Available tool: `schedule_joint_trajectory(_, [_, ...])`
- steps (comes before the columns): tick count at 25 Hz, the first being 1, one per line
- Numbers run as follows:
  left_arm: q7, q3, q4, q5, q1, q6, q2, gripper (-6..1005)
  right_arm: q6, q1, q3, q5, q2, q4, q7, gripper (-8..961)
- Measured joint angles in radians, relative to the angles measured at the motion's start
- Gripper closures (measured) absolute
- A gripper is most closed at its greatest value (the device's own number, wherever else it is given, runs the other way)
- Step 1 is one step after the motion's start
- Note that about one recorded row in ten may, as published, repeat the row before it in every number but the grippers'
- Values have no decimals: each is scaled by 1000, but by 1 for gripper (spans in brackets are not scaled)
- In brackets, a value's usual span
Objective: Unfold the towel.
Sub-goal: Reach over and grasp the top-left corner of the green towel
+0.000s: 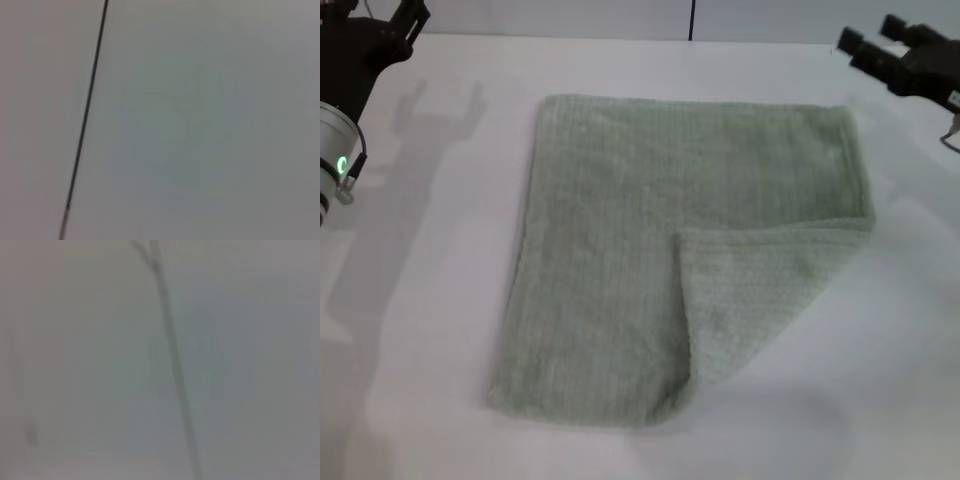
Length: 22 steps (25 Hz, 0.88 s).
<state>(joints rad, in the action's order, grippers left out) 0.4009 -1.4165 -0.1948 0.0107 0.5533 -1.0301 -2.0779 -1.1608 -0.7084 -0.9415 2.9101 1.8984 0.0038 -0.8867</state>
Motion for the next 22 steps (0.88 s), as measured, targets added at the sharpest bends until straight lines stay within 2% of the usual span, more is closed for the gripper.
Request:
schedule_joint_trajectory(1, [7,-8,0,0,-1,1,0,191,24,3,-40,-1,7,0,25,193])
schedule_joint_trajectory(2, [38,-51,-7,-1,-8,2,1,191,64,13,-119,-3,20,7,68,193])
schedule_joint_trajectory(3, [45,-65,-9,-1,-9,2,1,191,64,13,-119,-3,20,7,68,193])
schedule_joint_trajectory(4, [50,-77,-11,-1,-11,2,1,191,106,22,-202,-3,30,19,111,193])
schedule_joint_trajectory(5, [56,-95,-15,-2,-13,3,1,191,106,22,-202,-3,30,19,111,193])
schedule_joint_trajectory(7, [58,-142,-21,-2,-13,8,0,192,165,38,-331,-3,48,46,192,193])
schedule_joint_trajectory(8, [58,-142,-21,-2,-13,8,0,192,165,38,-331,-3,48,46,192,194])
schedule_joint_trajectory(9, [60,-156,-24,-1,-13,10,0,192,219,60,-409,-4,59,95,264,194])
schedule_joint_trajectory(10, [63,-175,-28,-2,-14,13,0,192,219,60,-409,-4,59,95,264,195])
schedule_joint_trajectory(12, [83,-216,-40,-2,-15,32,-1,192,315,110,-506,-4,79,208,392,194])
schedule_joint_trajectory(13, [83,-216,-40,-2,-15,32,-1,192,315,110,-506,-4,79,208,392,194])
schedule_joint_trajectory(14, [94,-227,-47,-2,-15,44,-1,191,375,151,-563,-4,96,296,481,193])
schedule_joint_trajectory(15, [102,-234,-52,-2,-15,53,-1,191,375,151,-563,-4,96,296,481,193])
schedule_joint_trajectory(17, [132,-264,-77,-2,-15,93,-1,191,421,187,-612,0,112,377,554,193])
schedule_joint_trajectory(19, [143,-274,-89,-1,-15,115,-1,191,432,195,-621,1,114,393,562,193])
schedule_joint_trajectory(22, [161,-290,-101,-1,-14,141,-1,300,439,195,-627,-1,114,394,562,193])
